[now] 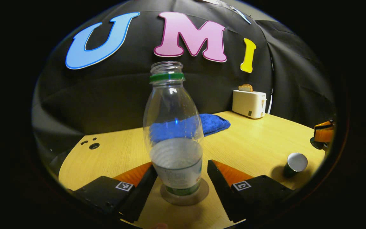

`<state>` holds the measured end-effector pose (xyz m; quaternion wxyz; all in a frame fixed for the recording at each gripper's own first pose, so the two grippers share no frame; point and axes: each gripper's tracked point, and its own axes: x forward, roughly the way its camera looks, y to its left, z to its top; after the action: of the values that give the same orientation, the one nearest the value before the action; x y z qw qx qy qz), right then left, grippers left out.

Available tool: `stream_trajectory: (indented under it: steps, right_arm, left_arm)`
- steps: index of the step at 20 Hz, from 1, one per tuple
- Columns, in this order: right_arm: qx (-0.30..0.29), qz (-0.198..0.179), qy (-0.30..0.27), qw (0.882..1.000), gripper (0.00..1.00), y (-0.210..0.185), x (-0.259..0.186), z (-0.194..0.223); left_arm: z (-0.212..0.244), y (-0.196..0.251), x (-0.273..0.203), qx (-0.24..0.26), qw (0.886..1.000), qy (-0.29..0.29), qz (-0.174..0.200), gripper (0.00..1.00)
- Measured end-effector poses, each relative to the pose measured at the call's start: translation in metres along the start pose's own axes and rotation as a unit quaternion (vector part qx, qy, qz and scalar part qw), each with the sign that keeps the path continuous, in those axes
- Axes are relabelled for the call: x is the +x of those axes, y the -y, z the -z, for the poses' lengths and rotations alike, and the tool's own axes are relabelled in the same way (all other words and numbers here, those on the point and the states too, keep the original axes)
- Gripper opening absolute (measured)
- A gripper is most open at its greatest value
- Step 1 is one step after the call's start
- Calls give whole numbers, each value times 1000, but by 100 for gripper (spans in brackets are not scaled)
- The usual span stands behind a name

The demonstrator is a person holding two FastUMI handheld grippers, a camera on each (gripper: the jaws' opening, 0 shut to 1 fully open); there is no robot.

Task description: Open the teacup lid with one hand, grasp the water bottle and pour water into the teacup with the other hand; after pouring, place the water bottle on the coaster and then close the teacup lid.

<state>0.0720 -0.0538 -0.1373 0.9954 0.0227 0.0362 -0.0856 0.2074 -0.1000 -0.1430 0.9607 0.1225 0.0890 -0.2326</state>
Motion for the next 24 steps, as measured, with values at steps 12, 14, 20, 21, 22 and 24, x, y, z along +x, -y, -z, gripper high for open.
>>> stream_trajectory:
  steps: [12,14,20,21,22,24]
  right_arm:
    - [32,-23,-17,999,29,-19,45,38]
    - [34,-19,-14,999,29,-17,47,39]
    - [10,-37,-17,999,34,-33,49,44]
    - [7,-35,-15,999,28,-31,48,42]
    - [7,-36,-11,999,42,-31,46,39]
    - [10,-32,-3,999,63,-26,41,30]
  left_arm:
    - [1,14,-144,-83,996,-31,28,98]
    - [-15,9,-166,-86,996,-20,17,98]
    - [-54,10,-191,-127,992,22,6,96]
    - [-58,13,-191,-131,991,29,8,96]
    - [-62,16,-192,-131,991,32,11,96]
    - [-67,20,-193,-128,991,37,11,96]
